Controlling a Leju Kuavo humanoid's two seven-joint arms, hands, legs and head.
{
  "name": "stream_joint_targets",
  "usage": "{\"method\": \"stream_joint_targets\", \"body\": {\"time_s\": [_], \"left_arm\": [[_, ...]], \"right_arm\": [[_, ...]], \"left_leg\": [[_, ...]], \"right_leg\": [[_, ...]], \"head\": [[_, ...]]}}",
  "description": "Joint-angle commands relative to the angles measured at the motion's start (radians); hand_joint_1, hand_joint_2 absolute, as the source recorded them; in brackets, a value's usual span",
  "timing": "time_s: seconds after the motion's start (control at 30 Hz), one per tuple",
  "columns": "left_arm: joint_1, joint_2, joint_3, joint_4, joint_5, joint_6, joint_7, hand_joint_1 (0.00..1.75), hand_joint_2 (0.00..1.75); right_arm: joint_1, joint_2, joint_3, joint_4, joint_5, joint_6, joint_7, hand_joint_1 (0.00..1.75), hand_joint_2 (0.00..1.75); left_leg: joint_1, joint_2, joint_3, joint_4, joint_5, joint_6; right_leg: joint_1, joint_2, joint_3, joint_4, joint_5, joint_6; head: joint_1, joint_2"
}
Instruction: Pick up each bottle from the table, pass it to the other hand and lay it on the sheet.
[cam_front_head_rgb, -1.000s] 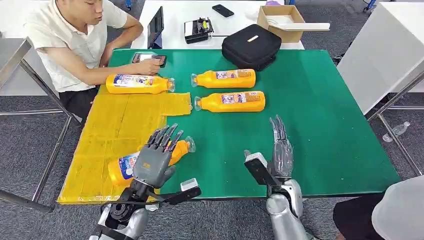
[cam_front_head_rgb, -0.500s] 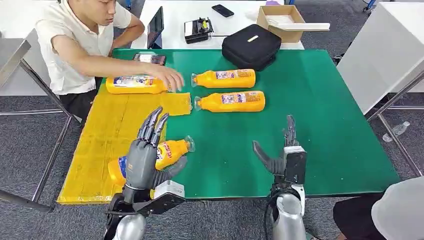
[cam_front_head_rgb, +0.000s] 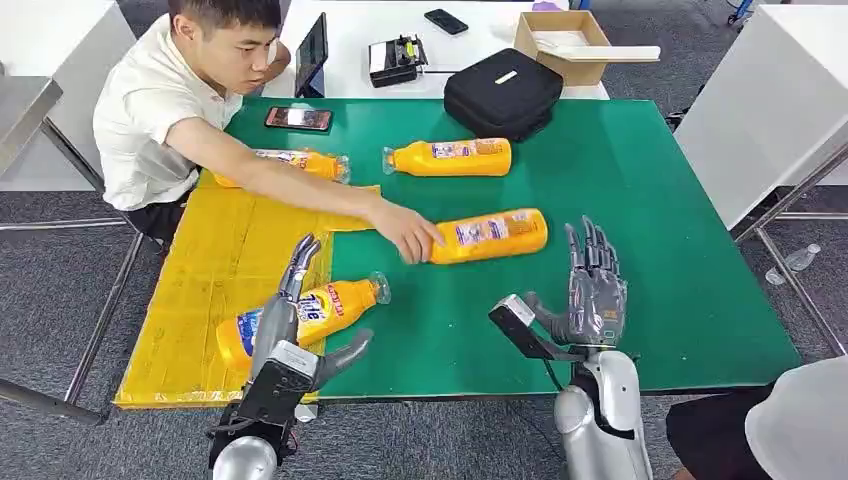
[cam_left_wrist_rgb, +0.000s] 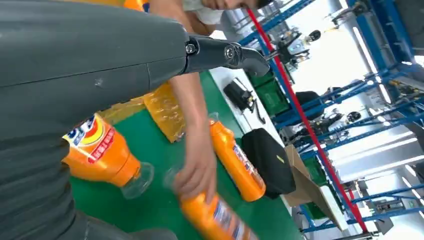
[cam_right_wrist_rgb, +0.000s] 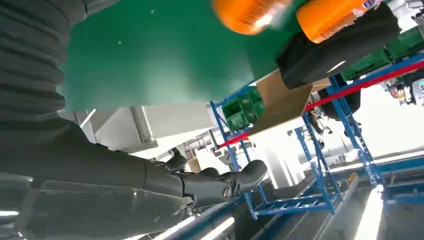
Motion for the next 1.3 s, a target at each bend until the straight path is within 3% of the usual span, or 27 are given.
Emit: {"method": "stream_joint_targets", "body": {"time_s": [0.03,0.2,0.3,0.5,0.8,1.3], "left_arm": [[0.029,-0.063,0.008,0.014,0.003,0.0,0.007,0.0,1.75],[0.028,-0.064,0.01,0.017,0.014,0.001,0.013,0.0,1.75],[0.026,-0.064,0.012,0.018,0.031,0.003,0.022,0.0,1.75],[0.021,-0.064,0.018,0.011,0.02,0.015,0.012,0.0,1.75],[-0.001,-0.064,-0.014,0.022,0.025,0.013,0.011,0.0,1.75],[-0.001,-0.063,-0.016,0.031,0.015,0.018,0.01,0.0,1.75]], "right_arm": [[-0.039,-0.063,0.037,0.09,0.0,-0.007,0.005,0.0,1.75],[-0.036,-0.075,0.053,0.099,0.05,-0.008,0.035,0.0,1.75],[-0.042,-0.113,0.093,0.172,0.172,-0.033,0.123,0.0,1.75],[-0.106,-0.162,0.104,0.308,0.189,0.079,0.18,0.0,1.75],[-0.244,-0.128,0.107,0.568,0.013,0.173,0.087,0.0,1.75],[-0.261,-0.07,0.229,0.517,-0.119,0.188,0.017,0.0,1.75]], "left_leg": [[0.001,0.002,0.002,0.0,-0.001,0.0],[0.0,0.004,0.005,0.0,-0.002,0.0],[0.0,0.002,0.001,0.0,-0.001,0.0],[0.001,0.006,0.006,0.0,-0.003,0.001],[0.001,0.004,0.005,0.0,-0.001,0.0],[0.001,0.003,0.011,0.0,-0.001,0.001]], "right_leg": [[0.001,0.001,0.002,-0.001,0.0,-0.002],[0.001,0.002,0.004,-0.001,-0.001,-0.004],[0.001,0.001,0.001,-0.001,0.0,-0.002],[0.002,0.003,0.006,-0.002,-0.001,-0.005],[0.001,0.001,0.004,-0.002,0.0,-0.002],[0.002,-0.001,0.009,-0.002,0.0,-0.004]], "head": [[0.0,0.0],[0.0,0.0],[0.0,0.0],[0.0,0.0],[0.0,0.0],[0.0,0.0]]}}
